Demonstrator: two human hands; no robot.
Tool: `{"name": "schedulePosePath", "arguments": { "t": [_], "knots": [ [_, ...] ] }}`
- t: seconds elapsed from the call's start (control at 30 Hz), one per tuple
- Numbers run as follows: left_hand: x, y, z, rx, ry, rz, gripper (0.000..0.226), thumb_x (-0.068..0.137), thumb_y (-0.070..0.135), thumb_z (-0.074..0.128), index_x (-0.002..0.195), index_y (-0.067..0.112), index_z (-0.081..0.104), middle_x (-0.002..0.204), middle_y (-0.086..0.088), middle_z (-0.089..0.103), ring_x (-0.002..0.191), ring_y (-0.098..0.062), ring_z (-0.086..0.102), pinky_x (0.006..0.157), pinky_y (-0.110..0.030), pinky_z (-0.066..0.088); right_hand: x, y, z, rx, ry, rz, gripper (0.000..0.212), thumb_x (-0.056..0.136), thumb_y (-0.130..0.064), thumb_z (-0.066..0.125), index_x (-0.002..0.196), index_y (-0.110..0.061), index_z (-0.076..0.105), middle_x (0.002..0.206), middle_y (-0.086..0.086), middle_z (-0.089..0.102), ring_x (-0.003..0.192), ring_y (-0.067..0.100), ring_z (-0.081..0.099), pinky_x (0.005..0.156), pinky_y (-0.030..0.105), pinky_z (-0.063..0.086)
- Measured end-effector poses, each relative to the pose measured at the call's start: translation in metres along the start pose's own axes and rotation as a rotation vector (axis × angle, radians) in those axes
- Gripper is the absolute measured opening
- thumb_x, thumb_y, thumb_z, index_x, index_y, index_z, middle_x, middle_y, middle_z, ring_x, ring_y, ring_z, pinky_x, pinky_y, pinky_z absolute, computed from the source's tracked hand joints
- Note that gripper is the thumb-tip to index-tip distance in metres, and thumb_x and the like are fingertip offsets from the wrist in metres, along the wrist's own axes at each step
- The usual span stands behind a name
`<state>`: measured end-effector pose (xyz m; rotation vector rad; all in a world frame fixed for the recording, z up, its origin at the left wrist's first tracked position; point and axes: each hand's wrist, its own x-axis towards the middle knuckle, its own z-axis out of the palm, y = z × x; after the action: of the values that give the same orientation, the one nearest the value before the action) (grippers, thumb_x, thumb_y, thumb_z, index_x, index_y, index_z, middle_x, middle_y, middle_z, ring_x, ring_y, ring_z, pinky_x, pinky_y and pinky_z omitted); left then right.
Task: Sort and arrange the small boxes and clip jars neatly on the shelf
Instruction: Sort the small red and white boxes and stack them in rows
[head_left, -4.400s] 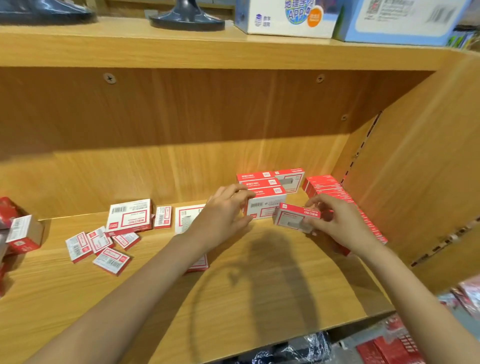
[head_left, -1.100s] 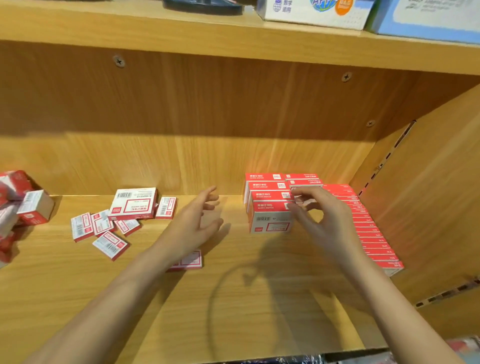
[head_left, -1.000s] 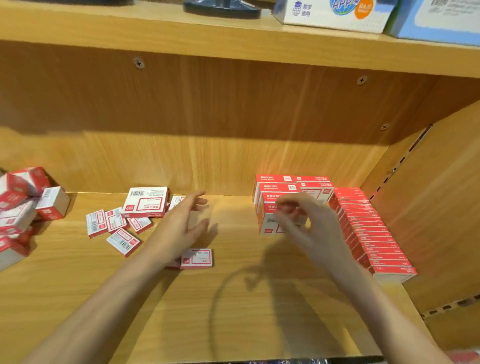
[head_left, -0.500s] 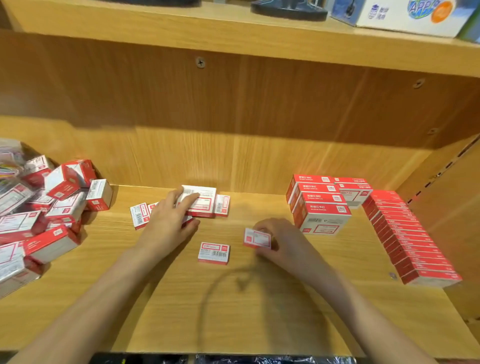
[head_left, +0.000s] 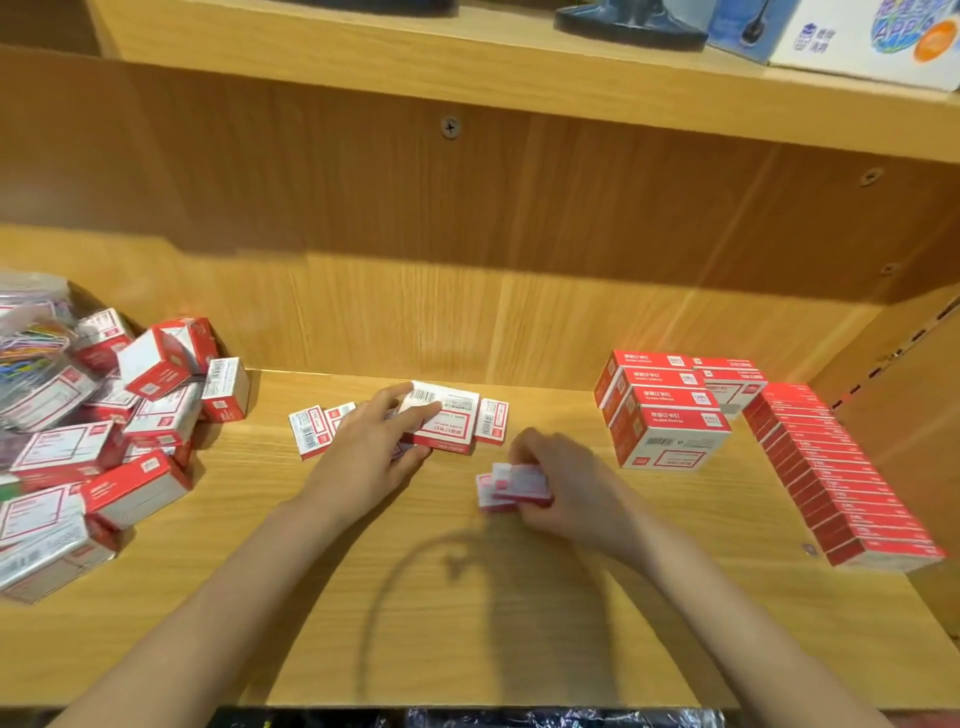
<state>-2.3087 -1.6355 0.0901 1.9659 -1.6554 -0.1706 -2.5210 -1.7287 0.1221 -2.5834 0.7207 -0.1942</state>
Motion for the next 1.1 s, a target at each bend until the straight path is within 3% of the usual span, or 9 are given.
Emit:
{"name": "schedulePosePath", "arguments": {
  "t": [0.1, 0.2, 0.33, 0.47, 0.6, 0.8, 0.9, 0.97, 1.1],
  "knots": [
    [0.002, 0.002, -0.005, -0.077, 0.027, -0.003, 0.042, 0.082, 0.034, 0.053, 0.121, 0.021, 0.059, 0.13, -0.008, 0.05, 0.117, -0.027, 0.05, 0.1, -0.037, 0.038, 0.012, 0.015, -0.017, 0.015, 0.02, 0.042, 0.028, 0.07, -0.009, 0.063, 0.093, -0.02, 0.05, 0.086, -0.002, 0.056, 0.079, 0.013, 0.051, 0.066, 0.023, 0.035],
    [0.011, 0.009, -0.012, -0.231, 0.116, -0.015, 0.023, 0.088, 0.019, 0.059, 0.11, 0.013, 0.062, 0.111, 0.002, 0.056, 0.103, -0.019, 0.056, 0.089, -0.024, 0.043, 0.036, 0.022, -0.023, 0.05, 0.044, 0.01, 0.033, 0.069, -0.004, 0.063, 0.087, -0.026, 0.046, 0.081, -0.004, 0.057, 0.074, 0.014, 0.053, 0.063, 0.024, 0.037],
    [0.018, 0.006, -0.018, -0.297, 0.183, -0.073, 0.021, 0.085, 0.002, 0.06, 0.105, 0.008, 0.063, 0.1, 0.003, 0.054, 0.087, -0.01, 0.056, 0.074, -0.001, 0.042, 0.062, 0.029, -0.02, 0.093, 0.143, 0.022, 0.027, 0.073, -0.003, 0.064, 0.089, -0.019, 0.049, 0.08, -0.004, 0.057, 0.073, 0.017, 0.052, 0.061, 0.02, 0.034],
    [0.017, 0.003, -0.02, -0.348, 0.257, -0.119, 0.02, 0.083, 0.001, 0.063, 0.1, 0.011, 0.063, 0.096, 0.0, 0.057, 0.083, -0.007, 0.057, 0.073, -0.004, 0.041, 0.065, 0.033, -0.019, -0.021, 0.063, 0.027, 0.032, 0.076, -0.012, 0.067, 0.103, -0.016, 0.052, 0.104, 0.001, 0.053, 0.1, 0.021, 0.046, 0.078, 0.024, 0.031],
    [0.017, 0.018, -0.026, -0.405, 0.341, -0.049, 0.02, 0.083, 0.004, 0.063, 0.098, 0.018, 0.06, 0.09, 0.007, 0.057, 0.08, 0.005, 0.057, 0.071, -0.004, 0.04, 0.055, 0.015, -0.031, 0.081, 0.2, -0.058, 0.052, 0.07, -0.023, 0.077, 0.116, -0.012, 0.054, 0.116, 0.001, 0.053, 0.107, 0.017, 0.046, 0.096, 0.027, 0.032],
    [0.031, 0.066, -0.03, -0.659, 0.218, 0.025, 0.021, 0.083, 0.018, 0.066, 0.091, 0.034, 0.055, 0.079, 0.01, 0.063, 0.064, -0.002, 0.059, 0.062, -0.014, 0.045, 0.029, -0.001, -0.056, 0.425, 0.427, -0.044, 0.02, 0.076, -0.013, 0.073, 0.091, -0.02, 0.061, 0.084, -0.002, 0.064, 0.072, 0.013, 0.057, 0.067, 0.022, 0.044],
    [0.039, 0.091, -0.024, -0.708, 0.165, 0.069, 0.031, 0.079, 0.003, 0.067, 0.089, 0.029, 0.053, 0.069, 0.015, 0.057, 0.051, 0.006, 0.05, 0.054, -0.006, 0.038, 0.0, 0.01, -0.073, 0.478, 0.417, 0.0, 0.021, 0.076, -0.01, 0.072, 0.09, -0.017, 0.058, 0.085, -0.004, 0.065, 0.076, 0.005, 0.06, 0.07, 0.017, 0.047],
    [0.044, 0.106, -0.015, -0.661, 0.086, 0.131, 0.033, 0.078, 0.003, 0.068, 0.089, 0.031, 0.053, 0.061, 0.019, 0.057, 0.049, 0.008, 0.048, 0.053, -0.005, 0.035, -0.021, 0.015, -0.081, 0.49, 0.414, 0.036, 0.027, 0.074, -0.009, 0.074, 0.093, -0.016, 0.056, 0.09, 0.002, 0.066, 0.083, 0.013, 0.063, 0.075, 0.025, 0.049],
    [0.05, 0.136, 0.013, -0.697, -0.09, 0.178, 0.033, 0.077, 0.005, 0.07, 0.088, 0.032, 0.055, 0.069, 0.014, 0.057, 0.051, 0.007, 0.051, 0.054, -0.005, 0.037, -0.061, 0.031, -0.093, 0.376, 0.406, 0.124, 0.027, 0.075, -0.01, 0.073, 0.091, -0.02, 0.054, 0.089, 0.005, 0.066, 0.078, 0.015, 0.06, 0.067, 0.027, 0.047]
  ]
}}
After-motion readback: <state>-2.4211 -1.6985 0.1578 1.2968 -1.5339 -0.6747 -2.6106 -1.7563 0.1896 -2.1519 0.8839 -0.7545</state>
